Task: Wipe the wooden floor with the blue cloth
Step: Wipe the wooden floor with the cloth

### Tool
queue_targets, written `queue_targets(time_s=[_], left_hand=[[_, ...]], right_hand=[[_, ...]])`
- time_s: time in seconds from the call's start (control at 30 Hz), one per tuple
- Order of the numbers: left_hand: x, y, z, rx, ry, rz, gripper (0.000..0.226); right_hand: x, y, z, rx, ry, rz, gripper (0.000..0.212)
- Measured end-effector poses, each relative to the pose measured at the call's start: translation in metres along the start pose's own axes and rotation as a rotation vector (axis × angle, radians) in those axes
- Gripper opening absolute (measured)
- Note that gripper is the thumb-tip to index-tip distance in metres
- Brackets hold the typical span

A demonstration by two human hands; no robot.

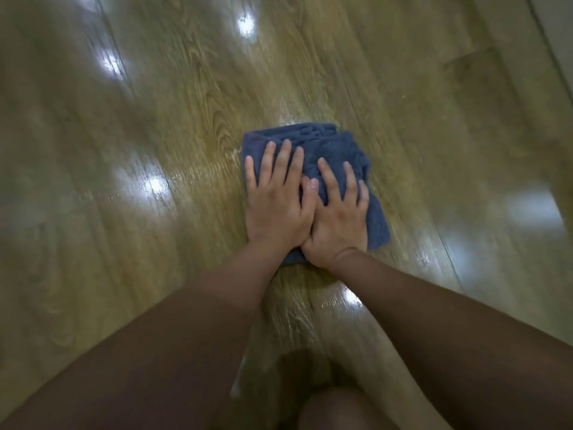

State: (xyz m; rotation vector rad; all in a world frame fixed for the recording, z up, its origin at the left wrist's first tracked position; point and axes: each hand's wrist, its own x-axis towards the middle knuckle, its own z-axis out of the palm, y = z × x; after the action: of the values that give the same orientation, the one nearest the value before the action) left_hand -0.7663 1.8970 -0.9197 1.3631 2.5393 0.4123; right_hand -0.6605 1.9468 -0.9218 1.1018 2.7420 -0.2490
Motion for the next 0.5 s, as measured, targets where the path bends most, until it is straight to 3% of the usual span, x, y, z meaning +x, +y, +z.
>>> queue_targets(time_s=[0.33, 0.5], left_hand=[[0.0049, -0.0038, 0.0003, -0.091, 0.008, 0.013, 0.057], [0.0061, -0.0027, -0.0021, -0.125, 0.028, 0.022, 0.053]], right_hand=[[0.0030, 0.0024, 0.0044, 0.028, 0.113, -0.027, 0.063], [0.0031, 0.0001, 0.0027, 0.036, 0.082, -0.010, 0.065]])
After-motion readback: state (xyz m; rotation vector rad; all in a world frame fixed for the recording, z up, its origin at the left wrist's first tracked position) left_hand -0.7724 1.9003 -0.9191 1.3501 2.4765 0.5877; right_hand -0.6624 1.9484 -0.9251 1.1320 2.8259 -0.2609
